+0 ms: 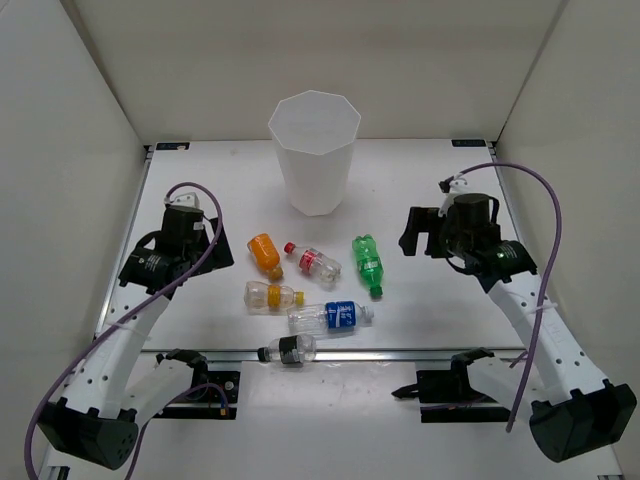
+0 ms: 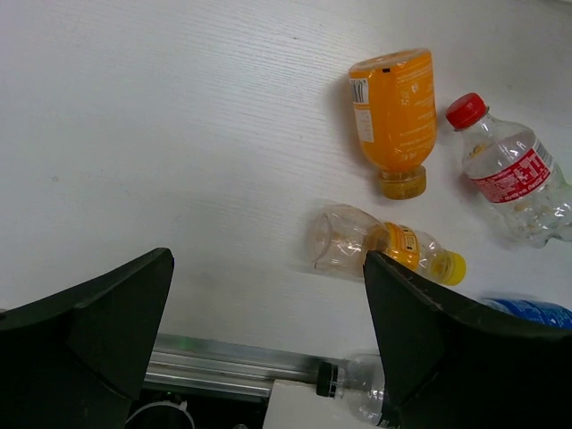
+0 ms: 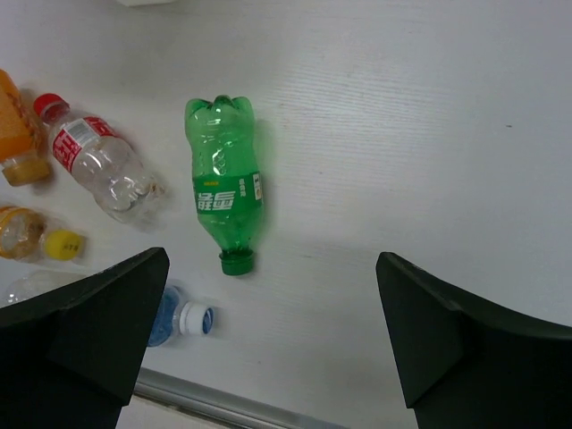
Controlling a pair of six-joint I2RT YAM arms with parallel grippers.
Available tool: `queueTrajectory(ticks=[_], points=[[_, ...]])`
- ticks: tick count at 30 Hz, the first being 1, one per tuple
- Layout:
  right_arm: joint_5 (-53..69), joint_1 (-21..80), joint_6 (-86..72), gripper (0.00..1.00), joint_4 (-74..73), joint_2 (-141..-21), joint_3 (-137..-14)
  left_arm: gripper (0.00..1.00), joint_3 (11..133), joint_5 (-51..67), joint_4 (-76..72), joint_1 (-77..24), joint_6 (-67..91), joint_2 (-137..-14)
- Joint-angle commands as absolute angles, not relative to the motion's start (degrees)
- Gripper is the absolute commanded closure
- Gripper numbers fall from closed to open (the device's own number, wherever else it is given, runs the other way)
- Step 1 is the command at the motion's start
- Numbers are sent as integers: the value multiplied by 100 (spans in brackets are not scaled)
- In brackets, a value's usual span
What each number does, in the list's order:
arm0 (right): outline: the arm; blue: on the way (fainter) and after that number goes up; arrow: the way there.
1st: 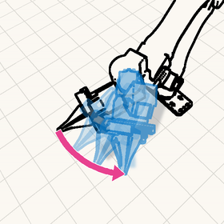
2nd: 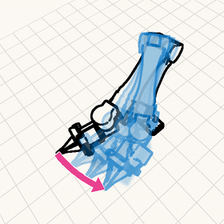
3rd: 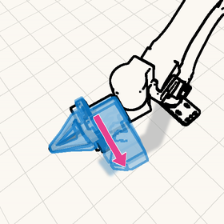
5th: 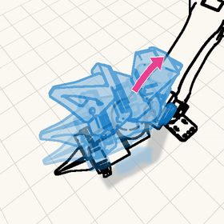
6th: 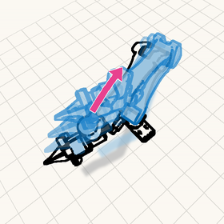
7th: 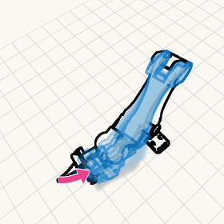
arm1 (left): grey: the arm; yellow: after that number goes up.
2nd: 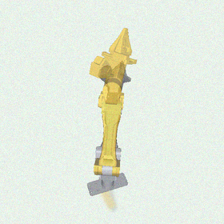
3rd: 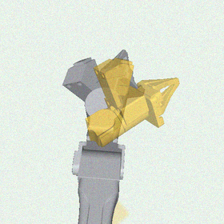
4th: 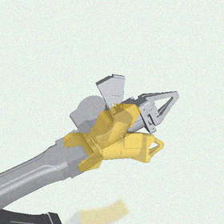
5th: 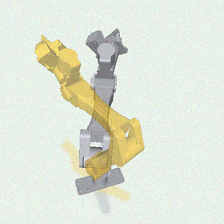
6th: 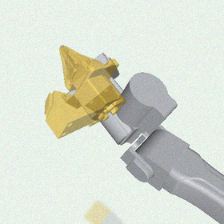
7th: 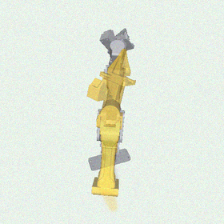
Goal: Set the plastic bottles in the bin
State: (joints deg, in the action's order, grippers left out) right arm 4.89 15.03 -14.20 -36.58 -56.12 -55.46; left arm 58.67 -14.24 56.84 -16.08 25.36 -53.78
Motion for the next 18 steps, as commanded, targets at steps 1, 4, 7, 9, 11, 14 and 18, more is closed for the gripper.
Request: queueTrajectory(ticks=[1,4,7,9,11,14,18], points=[[108,1897,-1354,1,-3920,-5677,-5748,2,5959,-1319,5809,-1643,2584,-5186],[-164,2653,-1020,1,-3718,-5774,-5739,1,5775,-1283,5853,-1617,2672,-5010],[-579,3137,-1099,0,-3726,-6326,-5853,1,5529,-1205,5897,-1687,2803,-4809],[-712,3374,-1177,0,-3491,-6626,-5915,2,5371,-1099,5880,-1696,2900,-4694],[-660,3454,-1317,0,-3139,-6907,-5819,1,5247,-1090,5915,-1740,2935,-4597],[-772,3542,-1494,1,-2664,-7232,-5660,1,5002,-1011,5915,-1740,3050,-4377],[-1002,3692,-1731,0,-2338,-7838,-5651,2,4852,-932,5941,-1723,3050,-4272]])
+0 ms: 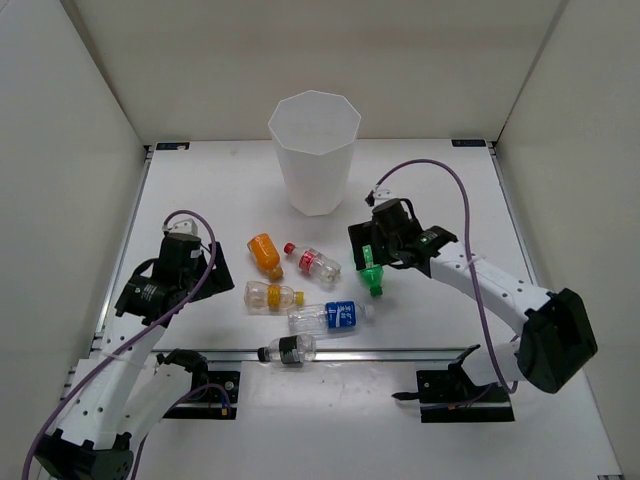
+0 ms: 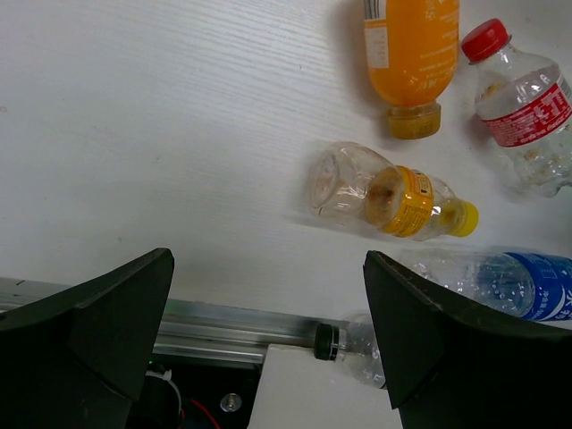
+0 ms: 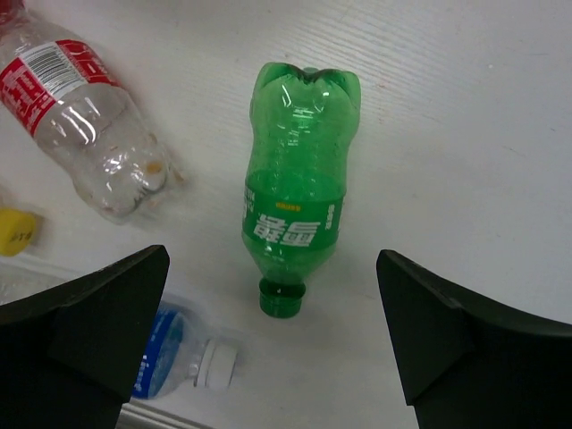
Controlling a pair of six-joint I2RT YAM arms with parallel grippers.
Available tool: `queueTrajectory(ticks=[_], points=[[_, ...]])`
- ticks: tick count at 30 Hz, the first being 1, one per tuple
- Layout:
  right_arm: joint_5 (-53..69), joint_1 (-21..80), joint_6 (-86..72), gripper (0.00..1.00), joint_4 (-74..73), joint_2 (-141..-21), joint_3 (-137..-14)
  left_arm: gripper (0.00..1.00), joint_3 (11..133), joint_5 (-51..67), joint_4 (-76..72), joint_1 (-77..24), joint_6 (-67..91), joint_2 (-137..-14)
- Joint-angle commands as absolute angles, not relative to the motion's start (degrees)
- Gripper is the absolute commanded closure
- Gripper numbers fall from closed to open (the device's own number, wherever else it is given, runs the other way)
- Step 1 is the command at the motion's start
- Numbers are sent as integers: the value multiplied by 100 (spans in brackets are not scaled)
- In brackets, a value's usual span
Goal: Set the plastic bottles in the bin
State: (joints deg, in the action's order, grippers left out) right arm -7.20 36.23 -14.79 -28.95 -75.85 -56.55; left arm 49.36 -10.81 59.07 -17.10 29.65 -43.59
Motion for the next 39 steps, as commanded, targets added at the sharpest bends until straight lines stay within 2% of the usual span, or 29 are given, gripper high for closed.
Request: queueTrajectory(ticks=[1,9,13,15,16,18,19,21,23,25,28,31,37,39], points=[[-1132,3674,-1818,1,-2190,-7988,-5608,1,4869,-984,5968,-1749,3050,-4289],[-1669,3622,-1810,3,-889,-8762,-5045,1,4755,-765,5827,-1793,3102,-4148],[-1661,3621,-1828,16,-835,-9193,-5019,1,4667,-703,5748,-1854,3146,-4078],[-1740,3674,-1775,37,-791,-9220,-5044,2,4623,-668,5740,-1863,3138,-4096],[-1740,3665,-1749,40,-800,-9237,-5106,1,4632,-651,5704,-1855,3164,-4096],[-1757,3656,-1714,55,-948,-9228,-5272,1,4623,-615,5704,-1811,3173,-4087],[-1758,3639,-1601,70,-1071,-9081,-5404,1,4588,-615,5687,-1845,3164,-4104],[-1811,3639,-1434,78,-1413,-8860,-5745,2,4545,-589,5616,-1793,3173,-4122],[-1793,3621,-1214,78,-1695,-8501,-6229,1,4527,-641,5608,-1793,3147,-4131],[-1680,3533,-915,73,-1889,-8324,-7053,1,4517,-607,5581,-1784,3155,-4139],[-1258,3358,-449,81,-2196,-8463,-8327,2,4474,-580,5502,-1758,3190,-4210],[-1028,3270,-80,81,-2303,-9042,-9751,2,4438,-431,5388,-1766,3234,-4315],[-940,3278,659,80,-2497,-11011,-12774,1,4465,-413,5142,-1723,3384,-4543],[-749,3191,625,78,-2128,-11363,-12911,1,4439,-396,4984,-1723,3436,-4658]])
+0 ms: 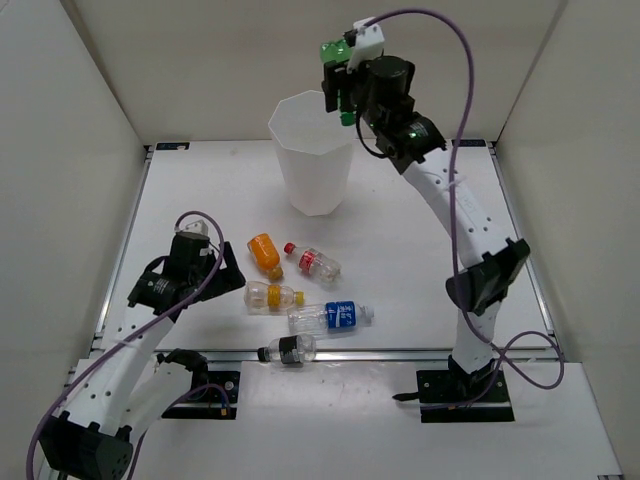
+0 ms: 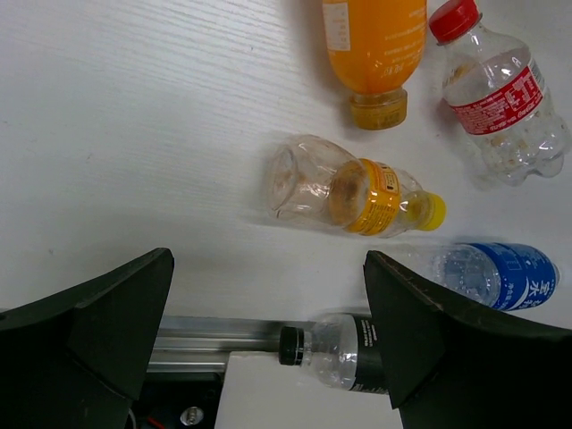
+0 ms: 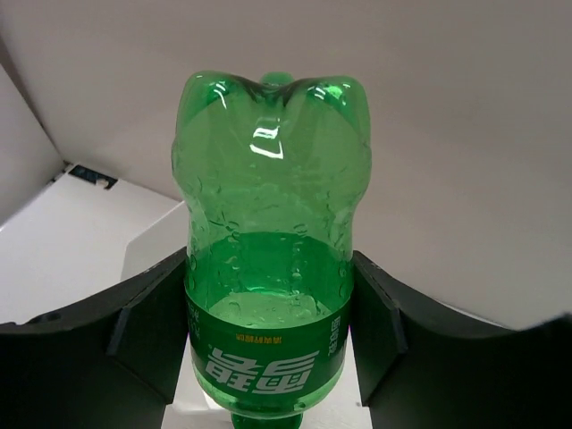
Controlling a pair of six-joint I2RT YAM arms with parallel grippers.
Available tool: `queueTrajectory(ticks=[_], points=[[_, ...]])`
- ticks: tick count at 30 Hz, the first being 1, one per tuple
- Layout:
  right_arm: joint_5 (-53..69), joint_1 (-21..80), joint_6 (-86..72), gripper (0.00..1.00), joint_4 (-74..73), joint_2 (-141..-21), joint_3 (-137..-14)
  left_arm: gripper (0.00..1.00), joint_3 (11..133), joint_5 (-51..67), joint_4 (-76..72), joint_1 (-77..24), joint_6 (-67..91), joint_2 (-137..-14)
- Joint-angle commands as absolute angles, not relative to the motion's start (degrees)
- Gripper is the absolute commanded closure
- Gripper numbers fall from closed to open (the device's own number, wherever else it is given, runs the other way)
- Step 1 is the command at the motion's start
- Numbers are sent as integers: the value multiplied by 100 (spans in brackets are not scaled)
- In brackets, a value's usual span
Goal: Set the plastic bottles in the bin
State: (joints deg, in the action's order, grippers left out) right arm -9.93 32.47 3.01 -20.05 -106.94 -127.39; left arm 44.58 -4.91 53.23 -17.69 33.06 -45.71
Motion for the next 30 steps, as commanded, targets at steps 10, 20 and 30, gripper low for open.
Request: queueTrajectory(ticks=[10,20,30], points=[[-290,2936,369,75,-923,-12567,-13710,1,4676,-299,4869,-1696,3358,-5247],[-299,3173,642,0,-1055,-12095,-13439,2,4649,-317,4361,-1758,3542,-5326],[-2036,3946,1310,1,-2083,-9830,-11700,1,4869,-895,3043,-2065,4157,-6293]])
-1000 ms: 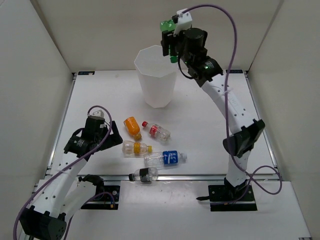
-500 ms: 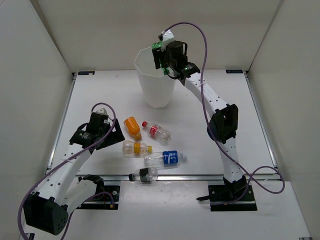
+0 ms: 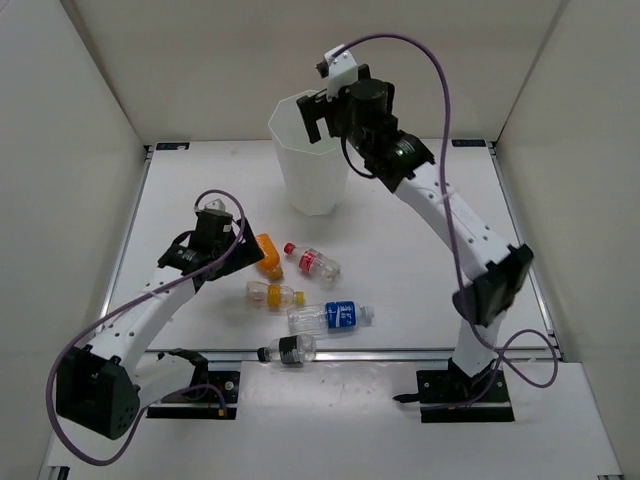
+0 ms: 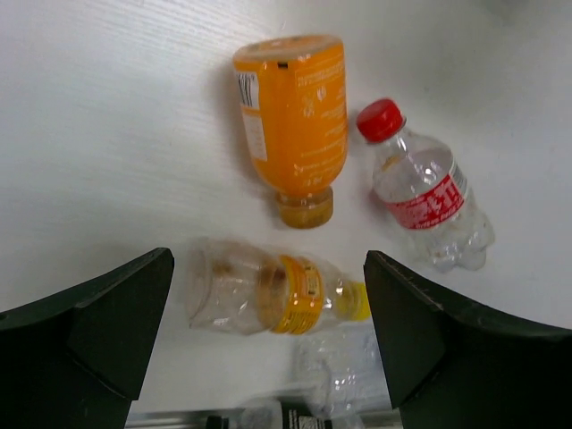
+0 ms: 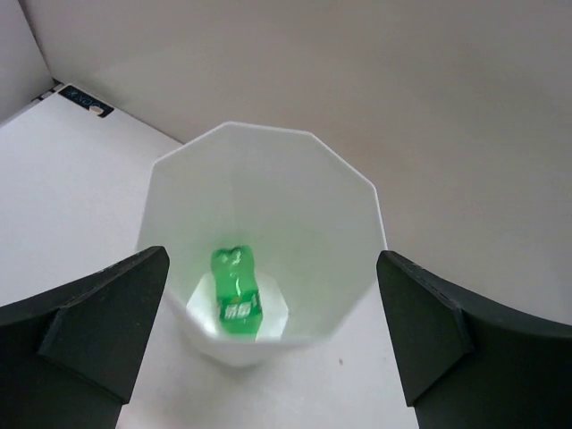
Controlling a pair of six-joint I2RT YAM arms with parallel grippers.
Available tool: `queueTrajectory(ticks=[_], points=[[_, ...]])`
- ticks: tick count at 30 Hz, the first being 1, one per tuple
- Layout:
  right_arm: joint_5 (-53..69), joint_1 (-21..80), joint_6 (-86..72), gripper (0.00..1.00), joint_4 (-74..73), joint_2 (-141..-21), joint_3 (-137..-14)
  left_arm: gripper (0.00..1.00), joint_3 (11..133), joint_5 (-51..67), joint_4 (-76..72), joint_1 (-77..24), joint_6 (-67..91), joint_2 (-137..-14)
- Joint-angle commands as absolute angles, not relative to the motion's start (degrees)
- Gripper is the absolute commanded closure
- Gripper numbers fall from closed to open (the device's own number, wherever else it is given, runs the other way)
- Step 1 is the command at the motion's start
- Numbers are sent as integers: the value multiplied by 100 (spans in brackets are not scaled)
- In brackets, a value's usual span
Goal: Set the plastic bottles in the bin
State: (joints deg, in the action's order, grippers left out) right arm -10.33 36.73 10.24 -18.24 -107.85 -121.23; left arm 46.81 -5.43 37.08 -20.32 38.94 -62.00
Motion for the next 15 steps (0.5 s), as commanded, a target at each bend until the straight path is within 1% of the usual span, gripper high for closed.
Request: queueTrajectory(ticks=[1,2,3,4,6,8,10,12,15], points=[[-2135,4103,1249,0,-2187,-9678,-11211,1,4860,-966,2954,-2039,4244,-6458],[-2336,4104,1161,0,-2215,-9224,-10606,1,4852,-1063,2779,-2004,4297,-6599],[-2468,4200,960,0,-2232,-8767,-10313,2,4860,-1107,2629,-1952,4367,-6688],[-2522,4245,714,1,-2224,-8362,-9657,2,4843,-1099,2419,-1934,4368,-6828],[-2540,4271,249,1,-2442,-7826,-8932,1,4886,-1239,2172,-1907,4386,-7066],[-2295,4149,-306,1,-2706,-7367,-8204,1,5053,-1230,2057,-1889,4394,-7451],[-2006,4000,-859,1,-2882,-7006,-7720,1,5185,-1554,2021,-2056,4386,-7689],[-1881,3902,-1097,1,-2962,-6602,-7192,1,5229,-1757,1829,-2153,4368,-7901],[-1749,3736,-1362,0,-3067,-6259,-6812,1,5378,-1505,1862,-1969,4412,-8427]])
